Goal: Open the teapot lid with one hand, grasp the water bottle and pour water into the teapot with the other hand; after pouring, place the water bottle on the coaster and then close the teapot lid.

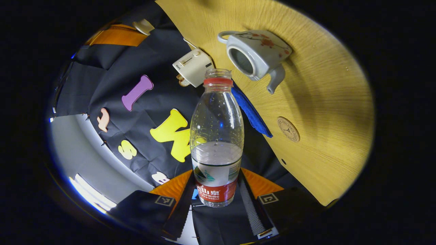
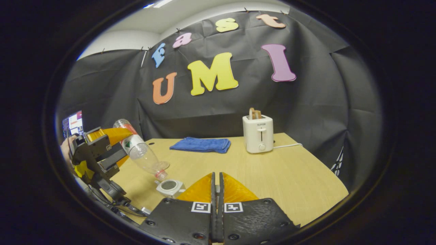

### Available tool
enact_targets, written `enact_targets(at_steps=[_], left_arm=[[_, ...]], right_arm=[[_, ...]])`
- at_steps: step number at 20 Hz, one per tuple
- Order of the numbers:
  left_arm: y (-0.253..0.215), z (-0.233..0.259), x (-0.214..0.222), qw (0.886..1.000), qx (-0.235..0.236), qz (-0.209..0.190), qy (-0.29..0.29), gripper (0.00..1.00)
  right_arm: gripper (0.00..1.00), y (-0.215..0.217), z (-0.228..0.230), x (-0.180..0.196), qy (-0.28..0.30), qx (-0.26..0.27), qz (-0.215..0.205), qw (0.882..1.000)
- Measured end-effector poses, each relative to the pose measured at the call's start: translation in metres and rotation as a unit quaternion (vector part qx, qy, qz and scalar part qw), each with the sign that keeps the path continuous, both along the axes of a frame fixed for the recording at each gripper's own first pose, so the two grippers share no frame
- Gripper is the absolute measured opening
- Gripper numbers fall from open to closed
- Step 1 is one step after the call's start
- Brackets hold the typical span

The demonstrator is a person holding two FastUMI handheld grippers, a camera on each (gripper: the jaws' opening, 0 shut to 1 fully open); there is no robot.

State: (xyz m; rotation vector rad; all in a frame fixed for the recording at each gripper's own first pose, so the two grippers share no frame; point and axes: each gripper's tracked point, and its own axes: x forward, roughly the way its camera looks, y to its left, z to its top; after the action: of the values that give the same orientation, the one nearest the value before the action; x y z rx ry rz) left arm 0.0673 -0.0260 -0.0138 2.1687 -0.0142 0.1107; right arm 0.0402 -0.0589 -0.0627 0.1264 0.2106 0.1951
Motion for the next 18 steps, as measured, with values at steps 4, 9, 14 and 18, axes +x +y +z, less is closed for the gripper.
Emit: enact_targets(at_steps=[4,9,14,18], left_arm=[[0.001,-0.006,-0.001,1.000,-0.011,0.002,0.006,0.74],[0.017,-0.012,-0.001,0.988,-0.145,0.018,0.040,0.74],[0.048,-0.047,-0.022,0.907,-0.410,0.061,0.073,0.74],[0.058,-0.036,-0.037,0.773,-0.630,0.058,0.035,0.77]], right_arm=[[0.00,0.000,0.001,0.000,0.000,0.001,0.001,1.000],[0.00,0.006,0.008,-0.004,0.002,0.041,0.023,0.999],[0.00,0.003,0.013,-0.006,-0.007,0.037,0.020,0.999],[0.00,0.009,0.008,-0.004,-0.004,0.036,0.025,0.999]])
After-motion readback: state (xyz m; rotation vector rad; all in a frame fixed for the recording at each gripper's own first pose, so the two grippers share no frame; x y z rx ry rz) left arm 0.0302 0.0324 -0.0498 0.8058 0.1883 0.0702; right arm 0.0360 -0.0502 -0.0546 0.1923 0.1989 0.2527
